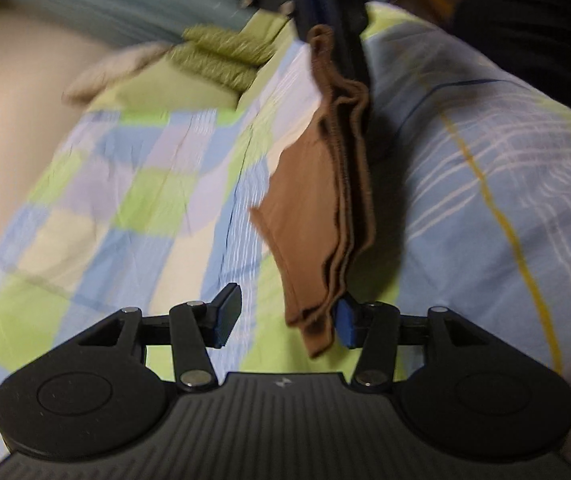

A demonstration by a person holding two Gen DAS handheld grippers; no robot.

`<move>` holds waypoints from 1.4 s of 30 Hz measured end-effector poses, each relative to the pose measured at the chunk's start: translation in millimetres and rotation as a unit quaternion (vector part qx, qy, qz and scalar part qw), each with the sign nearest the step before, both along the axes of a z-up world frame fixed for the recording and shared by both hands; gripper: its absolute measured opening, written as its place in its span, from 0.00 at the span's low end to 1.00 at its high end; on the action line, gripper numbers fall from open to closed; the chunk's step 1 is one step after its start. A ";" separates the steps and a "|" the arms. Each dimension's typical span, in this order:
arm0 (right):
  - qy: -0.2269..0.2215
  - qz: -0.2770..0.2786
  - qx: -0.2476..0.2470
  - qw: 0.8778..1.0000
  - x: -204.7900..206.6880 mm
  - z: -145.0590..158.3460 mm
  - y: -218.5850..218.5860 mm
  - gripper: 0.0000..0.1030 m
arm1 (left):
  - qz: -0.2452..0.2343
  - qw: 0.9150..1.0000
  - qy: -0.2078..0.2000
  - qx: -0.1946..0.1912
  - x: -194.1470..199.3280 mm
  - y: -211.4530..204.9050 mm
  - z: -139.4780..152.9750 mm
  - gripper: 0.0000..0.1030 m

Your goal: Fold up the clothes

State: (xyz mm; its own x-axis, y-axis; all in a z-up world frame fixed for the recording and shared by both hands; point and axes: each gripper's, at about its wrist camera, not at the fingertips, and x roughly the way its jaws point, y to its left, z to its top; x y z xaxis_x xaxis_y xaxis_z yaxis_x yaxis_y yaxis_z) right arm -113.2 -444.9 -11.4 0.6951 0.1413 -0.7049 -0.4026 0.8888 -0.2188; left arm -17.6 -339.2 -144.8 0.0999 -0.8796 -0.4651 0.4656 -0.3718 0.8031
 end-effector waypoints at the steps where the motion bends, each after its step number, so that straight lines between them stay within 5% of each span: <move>1: -0.001 -0.001 0.005 1.000 -5.4 0.8 -2.5 0.04 | -0.013 1.000 0.010 0.011 -1.0 0.1 1.7 0.48; 2: -0.002 -0.003 0.007 1.000 -9.7 1.9 -4.7 0.04 | -0.019 0.999 0.020 0.022 -1.2 -0.8 2.7 0.43; 4: -0.004 -0.007 0.007 1.000 -15.0 3.4 -6.6 0.04 | -0.028 0.997 0.040 0.061 -6.4 -3.6 6.9 0.14; 6: -0.005 -0.015 0.006 1.000 -28.0 6.1 -8.1 0.04 | -0.028 0.996 0.040 0.080 -12.7 -4.7 9.6 0.08; 15: 0.006 -0.036 -0.003 0.999 -90.0 -1.4 -14.5 0.03 | -0.053 0.982 0.105 0.151 -53.5 5.5 44.4 0.05; 24: -0.005 -0.067 0.021 0.998 -116.7 -26.8 -11.6 0.03 | -0.051 0.984 0.089 0.148 -70.8 6.2 30.5 0.05; 26: -0.008 -0.069 0.026 0.997 -118.5 -28.1 -12.2 0.03 | -0.053 0.984 0.084 0.145 -72.0 5.5 29.5 0.05; 29: -0.012 -0.073 0.033 0.997 -120.2 -30.6 -13.6 0.03 | -0.056 0.986 0.076 0.137 -73.4 5.9 26.0 0.22; 31: -0.014 -0.075 0.038 0.996 -120.6 -31.8 -14.9 0.03 | -0.057 0.988 0.059 0.130 -72.3 8.6 20.2 0.42; 39: -0.013 -0.078 0.052 0.996 -118.4 -30.3 -18.1 0.03 | -0.110 0.987 -0.025 0.110 -70.6 22.1 1.7 0.49; 42: -0.011 -0.081 0.051 0.995 -118.3 -32.5 -17.1 0.03 | -0.151 0.981 -0.083 0.087 -78.0 25.6 -9.0 0.51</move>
State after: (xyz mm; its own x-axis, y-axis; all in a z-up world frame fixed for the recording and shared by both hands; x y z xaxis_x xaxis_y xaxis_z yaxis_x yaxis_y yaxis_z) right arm -231.5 -461.9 -44.0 0.7291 0.0967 -0.6775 -0.2486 0.9598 -0.1305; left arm -95.6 -313.6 -153.8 -0.0656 -0.7899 -0.6097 0.1824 -0.6103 0.7709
